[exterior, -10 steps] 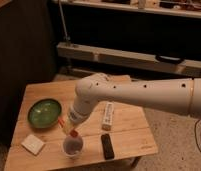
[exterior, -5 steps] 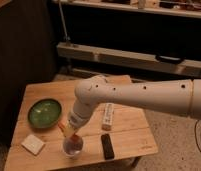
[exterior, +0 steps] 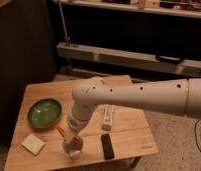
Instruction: Place the pepper in the ceramic cup
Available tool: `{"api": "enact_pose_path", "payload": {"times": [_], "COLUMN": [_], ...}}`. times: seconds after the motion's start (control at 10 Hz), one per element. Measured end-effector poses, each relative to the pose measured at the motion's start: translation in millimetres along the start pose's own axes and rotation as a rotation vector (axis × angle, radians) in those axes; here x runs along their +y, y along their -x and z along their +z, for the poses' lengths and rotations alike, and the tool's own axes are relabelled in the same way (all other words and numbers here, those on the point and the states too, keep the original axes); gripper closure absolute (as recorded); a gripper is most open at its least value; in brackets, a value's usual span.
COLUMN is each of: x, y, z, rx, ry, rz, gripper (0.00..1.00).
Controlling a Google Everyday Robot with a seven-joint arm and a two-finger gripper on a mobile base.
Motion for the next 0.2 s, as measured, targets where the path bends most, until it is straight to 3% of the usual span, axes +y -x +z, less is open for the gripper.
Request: {"api": "enact_pose_path", "payload": {"times": [0.2], "x": [3.6], "y": [-1.4], "z": [1.9], "rx": [0.007], "ry": [0.013], "rz": [-0.019], "gripper": [0.99]}}
